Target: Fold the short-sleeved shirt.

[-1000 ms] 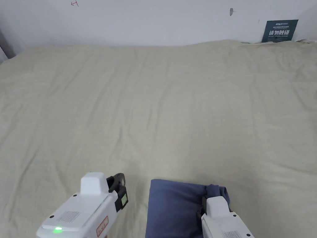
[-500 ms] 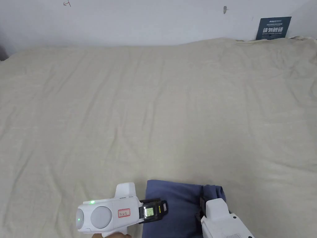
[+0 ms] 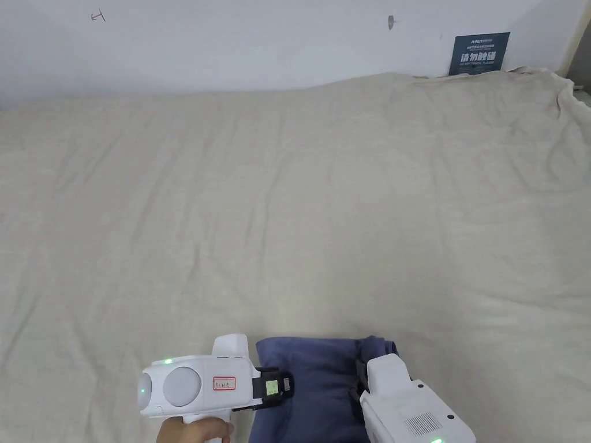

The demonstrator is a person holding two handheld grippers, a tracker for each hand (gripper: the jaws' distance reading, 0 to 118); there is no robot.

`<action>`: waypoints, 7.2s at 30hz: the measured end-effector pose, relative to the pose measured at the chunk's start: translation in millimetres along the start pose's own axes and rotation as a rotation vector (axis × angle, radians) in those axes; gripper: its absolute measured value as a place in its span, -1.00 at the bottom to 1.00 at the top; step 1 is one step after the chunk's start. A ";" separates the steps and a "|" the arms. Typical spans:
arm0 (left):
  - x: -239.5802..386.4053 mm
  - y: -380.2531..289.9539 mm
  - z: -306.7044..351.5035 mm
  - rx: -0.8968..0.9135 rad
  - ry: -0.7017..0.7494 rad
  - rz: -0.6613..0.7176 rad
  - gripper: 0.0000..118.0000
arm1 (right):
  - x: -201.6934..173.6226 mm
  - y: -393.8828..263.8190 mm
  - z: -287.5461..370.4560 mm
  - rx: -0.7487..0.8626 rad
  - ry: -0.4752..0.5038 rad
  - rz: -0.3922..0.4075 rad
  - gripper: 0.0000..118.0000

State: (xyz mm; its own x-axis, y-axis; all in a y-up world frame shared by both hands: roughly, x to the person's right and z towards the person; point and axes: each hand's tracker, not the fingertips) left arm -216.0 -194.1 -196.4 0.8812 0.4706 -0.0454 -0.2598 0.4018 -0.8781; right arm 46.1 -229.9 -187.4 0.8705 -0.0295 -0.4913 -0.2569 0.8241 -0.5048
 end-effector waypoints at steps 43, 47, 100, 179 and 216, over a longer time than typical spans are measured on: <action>-292.1 118.4 192.2 0.047 0.758 0.116 -0.67 | 50.2 138.9 89.7 0.370 -0.191 0.008 -1.00; -294.7 113.9 182.8 0.063 0.837 0.122 -0.20 | 53.7 139.0 95.6 0.359 -0.190 0.009 -1.00; 83.4 19.7 186.0 1.149 0.434 -0.351 -1.00 | 73.9 173.8 201.6 0.584 -0.329 -0.026 -1.00; 90.9 16.1 165.3 1.129 0.418 -0.385 -1.00 | 77.8 171.5 192.9 0.576 -0.341 -0.002 -1.00; 93.6 15.9 167.6 1.156 0.415 -0.396 1.00 | 79.0 167.0 195.9 0.601 -0.358 -0.025 0.96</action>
State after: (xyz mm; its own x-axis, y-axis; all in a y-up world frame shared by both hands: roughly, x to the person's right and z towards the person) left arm -203.8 -12.0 -134.8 0.9784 -0.0304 -0.2045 0.0403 0.9982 0.0445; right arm 154.2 16.2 -171.4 0.9844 0.0501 -0.1684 -0.0477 0.9987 0.0181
